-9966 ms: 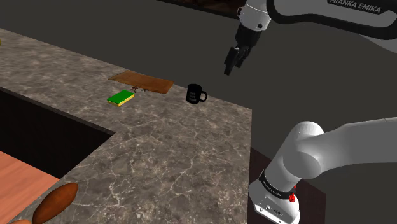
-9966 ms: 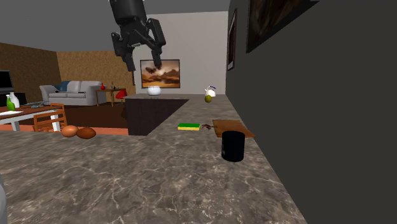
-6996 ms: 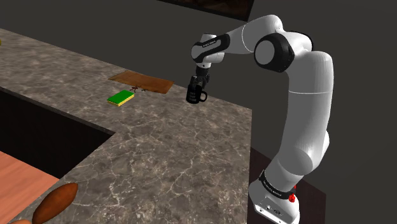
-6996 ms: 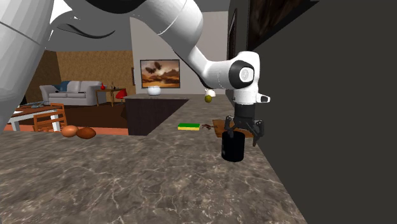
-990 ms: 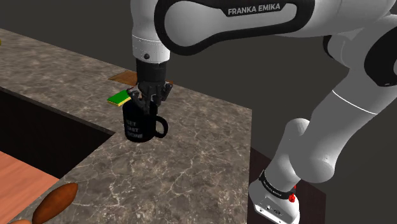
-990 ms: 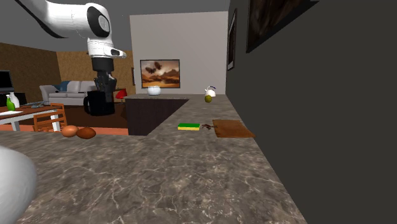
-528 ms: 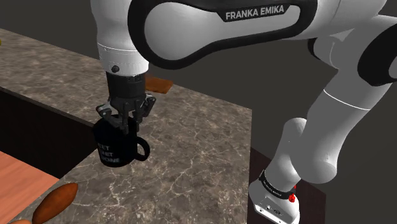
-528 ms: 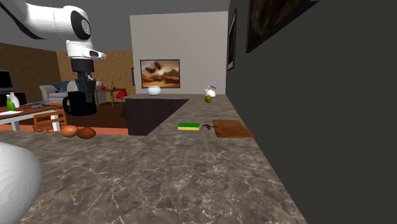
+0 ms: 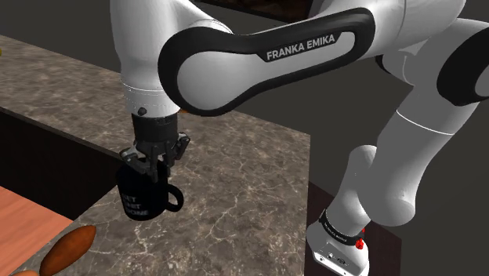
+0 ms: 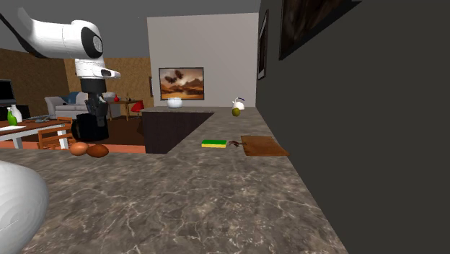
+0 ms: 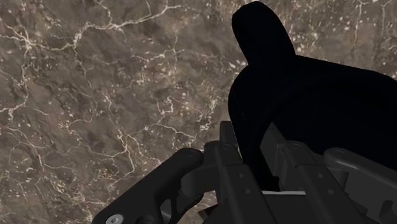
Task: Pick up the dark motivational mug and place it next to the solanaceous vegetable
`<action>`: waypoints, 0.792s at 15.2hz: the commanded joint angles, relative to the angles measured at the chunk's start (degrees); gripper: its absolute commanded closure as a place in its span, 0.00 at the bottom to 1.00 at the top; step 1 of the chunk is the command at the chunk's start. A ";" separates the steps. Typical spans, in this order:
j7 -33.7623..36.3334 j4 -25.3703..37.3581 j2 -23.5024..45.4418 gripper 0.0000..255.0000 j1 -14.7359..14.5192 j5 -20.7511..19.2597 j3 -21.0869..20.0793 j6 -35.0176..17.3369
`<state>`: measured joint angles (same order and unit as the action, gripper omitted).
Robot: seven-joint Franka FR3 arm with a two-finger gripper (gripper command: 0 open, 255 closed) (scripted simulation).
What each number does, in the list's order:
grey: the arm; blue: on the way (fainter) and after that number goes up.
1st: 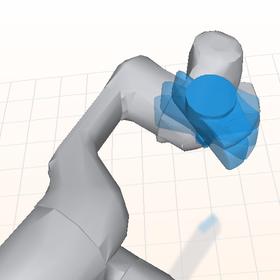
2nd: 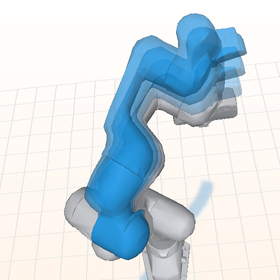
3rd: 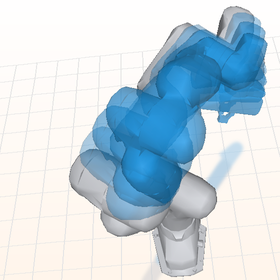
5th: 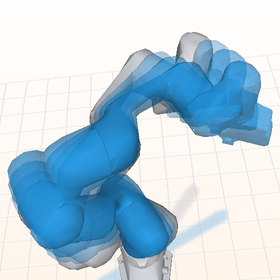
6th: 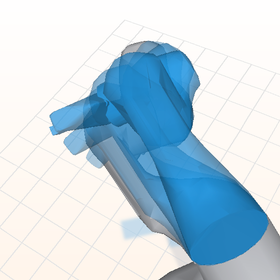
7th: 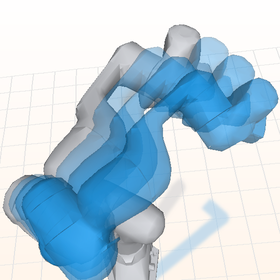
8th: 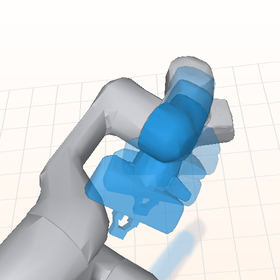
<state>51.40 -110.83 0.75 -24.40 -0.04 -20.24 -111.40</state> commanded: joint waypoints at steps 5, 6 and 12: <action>0.33 -3.11 1.32 1.00 -0.07 -0.51 -0.04 -4.40; 0.40 -3.62 1.56 1.00 -0.08 -0.61 -0.04 -5.14; 0.89 -6.43 3.26 1.00 -0.19 -1.32 -0.05 -9.54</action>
<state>52.23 -116.83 3.77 -24.58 -1.25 -20.29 -120.22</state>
